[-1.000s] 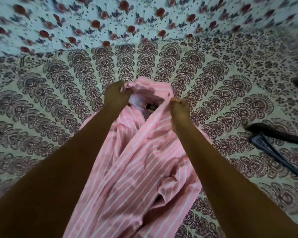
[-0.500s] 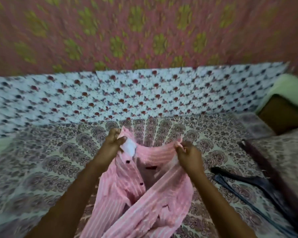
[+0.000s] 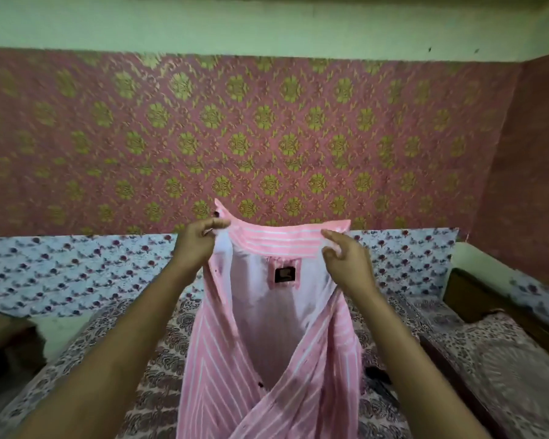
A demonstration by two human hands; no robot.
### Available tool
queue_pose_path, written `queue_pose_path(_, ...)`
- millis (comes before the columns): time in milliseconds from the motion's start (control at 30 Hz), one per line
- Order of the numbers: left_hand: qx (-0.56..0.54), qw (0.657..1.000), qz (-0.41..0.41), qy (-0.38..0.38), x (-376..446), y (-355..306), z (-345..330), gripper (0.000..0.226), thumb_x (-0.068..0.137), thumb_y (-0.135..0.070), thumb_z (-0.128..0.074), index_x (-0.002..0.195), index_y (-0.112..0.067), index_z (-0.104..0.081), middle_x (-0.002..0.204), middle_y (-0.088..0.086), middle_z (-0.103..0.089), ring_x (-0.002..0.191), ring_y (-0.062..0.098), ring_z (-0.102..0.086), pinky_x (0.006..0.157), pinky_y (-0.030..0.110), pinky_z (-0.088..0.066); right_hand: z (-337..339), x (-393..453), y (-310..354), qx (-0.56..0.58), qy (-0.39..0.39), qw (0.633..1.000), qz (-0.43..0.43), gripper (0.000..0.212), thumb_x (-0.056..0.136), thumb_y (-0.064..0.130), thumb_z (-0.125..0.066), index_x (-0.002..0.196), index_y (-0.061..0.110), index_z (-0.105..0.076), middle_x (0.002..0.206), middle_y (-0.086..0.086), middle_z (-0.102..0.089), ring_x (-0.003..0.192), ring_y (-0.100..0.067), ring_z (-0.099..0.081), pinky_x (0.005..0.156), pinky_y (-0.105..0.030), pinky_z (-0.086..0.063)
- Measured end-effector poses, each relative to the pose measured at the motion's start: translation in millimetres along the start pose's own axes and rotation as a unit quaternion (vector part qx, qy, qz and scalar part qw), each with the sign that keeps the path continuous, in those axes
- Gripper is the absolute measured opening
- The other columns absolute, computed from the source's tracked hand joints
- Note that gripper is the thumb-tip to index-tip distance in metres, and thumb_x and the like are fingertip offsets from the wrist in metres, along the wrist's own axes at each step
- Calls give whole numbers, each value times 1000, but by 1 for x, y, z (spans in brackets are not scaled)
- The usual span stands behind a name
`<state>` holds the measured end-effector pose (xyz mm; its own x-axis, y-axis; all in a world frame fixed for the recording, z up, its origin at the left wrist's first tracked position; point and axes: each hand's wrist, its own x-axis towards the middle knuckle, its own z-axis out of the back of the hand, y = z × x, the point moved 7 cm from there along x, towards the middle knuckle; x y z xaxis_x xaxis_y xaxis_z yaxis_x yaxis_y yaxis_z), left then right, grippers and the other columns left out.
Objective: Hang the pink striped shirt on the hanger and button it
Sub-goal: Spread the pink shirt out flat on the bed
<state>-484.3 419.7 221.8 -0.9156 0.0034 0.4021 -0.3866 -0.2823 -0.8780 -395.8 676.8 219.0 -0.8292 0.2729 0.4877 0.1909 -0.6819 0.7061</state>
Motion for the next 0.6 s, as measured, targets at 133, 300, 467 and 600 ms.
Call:
queue_pose_path(133,35,998,-49,4,-39,-57,33,56,86,4,-51,137,-17,-45,147,4,-38,133,19,-39,104,35,-37,48,-37,55,-58,11,997,52,55,89,-4,-41,141,11,-36,147,-15,-35,124,-29,-45,97,-36,-40)
queue_pose_path(300,107,966,-219,-92,-62,-168,87,76,83,1,-53,147,-25,-20,155,5,-20,127,17,-42,90,25,-39,122,-53,135,-83,-124,976,156,63,89,-3,-40,146,17,-22,143,-17,-36,93,-32,-51,72,-31,-35)
queue_pose_path(467,293,922,-241,-81,-65,-189,86,90,82,-5,-57,149,-24,0,157,11,-10,106,39,-53,72,32,-40,120,-44,161,-212,-98,965,119,71,88,1,-42,148,20,-9,156,-11,-14,114,-42,-49,83,-41,-42)
queue_pose_path(600,296,929,-210,-69,-53,-162,100,90,81,-6,-58,149,-23,-2,158,9,-8,91,33,-55,71,32,-38,114,-38,149,-199,-107,970,85,70,85,-2,-42,147,18,-20,153,-13,-23,119,-40,-46,87,-39,-40)
